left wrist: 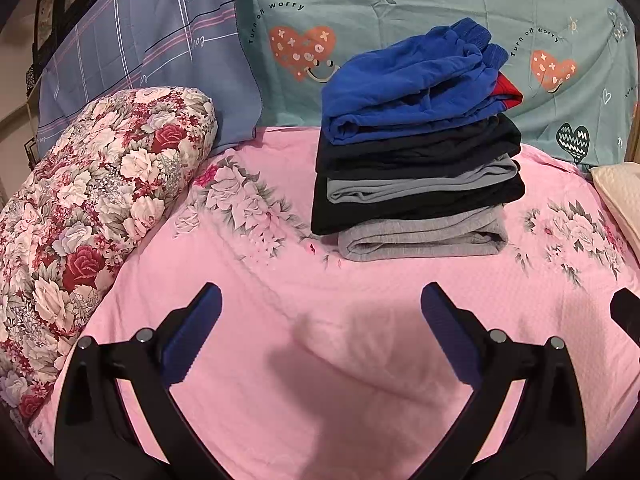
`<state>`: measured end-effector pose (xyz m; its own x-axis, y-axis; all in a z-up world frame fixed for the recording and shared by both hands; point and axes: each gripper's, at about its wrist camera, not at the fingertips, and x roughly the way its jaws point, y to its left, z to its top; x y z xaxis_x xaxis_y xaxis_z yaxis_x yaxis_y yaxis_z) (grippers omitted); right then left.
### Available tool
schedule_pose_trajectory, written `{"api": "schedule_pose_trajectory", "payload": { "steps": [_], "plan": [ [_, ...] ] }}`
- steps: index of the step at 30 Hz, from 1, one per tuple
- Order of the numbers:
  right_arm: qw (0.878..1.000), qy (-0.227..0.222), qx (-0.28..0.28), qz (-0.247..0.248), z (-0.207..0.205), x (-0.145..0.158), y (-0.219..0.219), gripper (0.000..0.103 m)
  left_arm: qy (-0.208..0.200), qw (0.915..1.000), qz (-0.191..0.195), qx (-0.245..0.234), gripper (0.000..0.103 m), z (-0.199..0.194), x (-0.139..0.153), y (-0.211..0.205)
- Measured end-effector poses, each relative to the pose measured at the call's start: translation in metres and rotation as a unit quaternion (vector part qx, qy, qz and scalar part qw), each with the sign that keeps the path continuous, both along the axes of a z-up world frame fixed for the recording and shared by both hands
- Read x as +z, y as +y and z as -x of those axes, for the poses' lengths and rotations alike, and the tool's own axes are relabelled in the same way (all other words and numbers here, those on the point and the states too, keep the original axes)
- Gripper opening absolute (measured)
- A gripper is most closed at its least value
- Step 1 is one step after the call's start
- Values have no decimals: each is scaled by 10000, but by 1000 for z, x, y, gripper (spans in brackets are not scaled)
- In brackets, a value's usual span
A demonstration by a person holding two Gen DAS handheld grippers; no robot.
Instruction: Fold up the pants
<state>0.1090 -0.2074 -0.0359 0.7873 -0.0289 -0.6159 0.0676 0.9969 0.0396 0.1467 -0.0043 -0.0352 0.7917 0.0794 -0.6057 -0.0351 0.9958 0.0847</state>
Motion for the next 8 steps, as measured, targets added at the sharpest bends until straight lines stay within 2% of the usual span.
{"api": "schedule_pose_trajectory", "payload": {
  "steps": [8],
  "plan": [
    [10000,9,9,-6,1,-1,1,102,66,9999,69,51,101,-1,-1,1]
  ]
}}
